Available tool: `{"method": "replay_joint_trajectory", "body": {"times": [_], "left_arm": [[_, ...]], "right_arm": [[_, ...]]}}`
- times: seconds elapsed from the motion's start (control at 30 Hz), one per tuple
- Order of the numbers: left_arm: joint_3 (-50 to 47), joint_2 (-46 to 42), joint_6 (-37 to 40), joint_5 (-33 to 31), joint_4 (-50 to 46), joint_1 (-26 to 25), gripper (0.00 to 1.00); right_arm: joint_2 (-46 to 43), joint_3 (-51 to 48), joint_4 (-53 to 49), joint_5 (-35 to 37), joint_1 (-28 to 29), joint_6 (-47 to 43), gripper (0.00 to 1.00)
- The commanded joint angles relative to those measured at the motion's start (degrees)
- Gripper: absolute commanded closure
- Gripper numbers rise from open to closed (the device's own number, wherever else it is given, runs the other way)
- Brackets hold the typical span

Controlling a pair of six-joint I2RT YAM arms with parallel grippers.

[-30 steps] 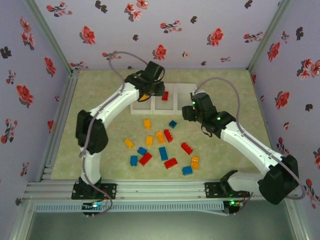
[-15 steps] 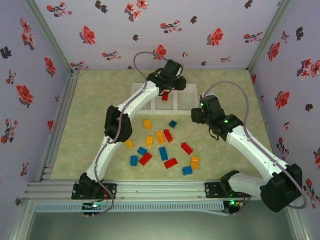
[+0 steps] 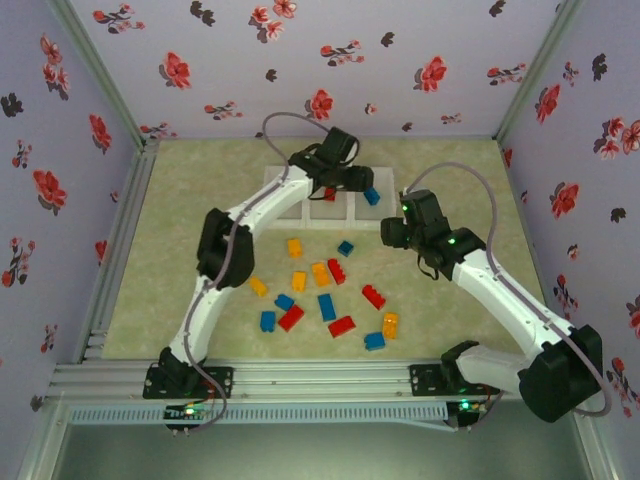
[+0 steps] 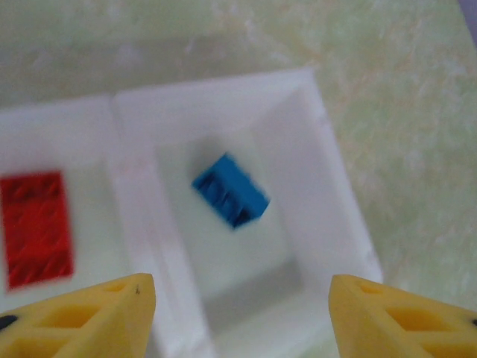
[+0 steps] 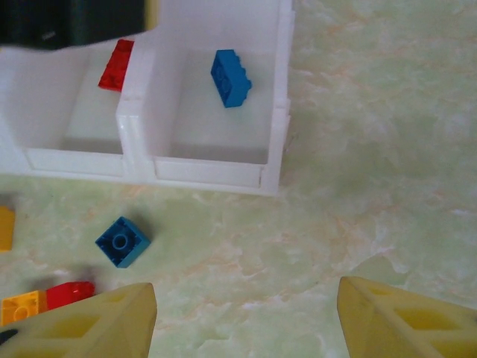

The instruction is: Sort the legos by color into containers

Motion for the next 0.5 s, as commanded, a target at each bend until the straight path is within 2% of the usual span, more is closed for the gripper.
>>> {"method": "replay_joint_trajectory", "body": {"times": [0.0, 0.1, 0.23, 0.37, 0.47], "left_arm": [[-11.41, -14.65, 1.80, -3.30, 3.66, 0.04, 0.36], [-22.66, -23.95, 1.63, -6.60, 4.49, 0.04, 0.35], [-33.92, -34.17, 1.21, -11.44, 3.37, 0.13, 0.34], [-41.18, -41.54, 0.66, -14.39, 1.30, 0.89, 0.33], [-44.36, -45.01, 0.81, -15.39, 0.05, 2.00, 0.33]], "right_arm": [[-0.50, -0.73, -1.57, -4.08, -0.18, -0.45, 0.34], [-1.03, -2.04, -1.81, -5.41, 1.12, 0.72, 0.34], [-0.66, -4.78, 0.62, -4.68, 5.75, 2.65, 0.34], [2.75, -5.88, 3.66, -3.57, 10.22, 5.46, 0.34], [6.60, -5.80, 6.62, -3.58, 10.90, 7.44, 0.35]]}}
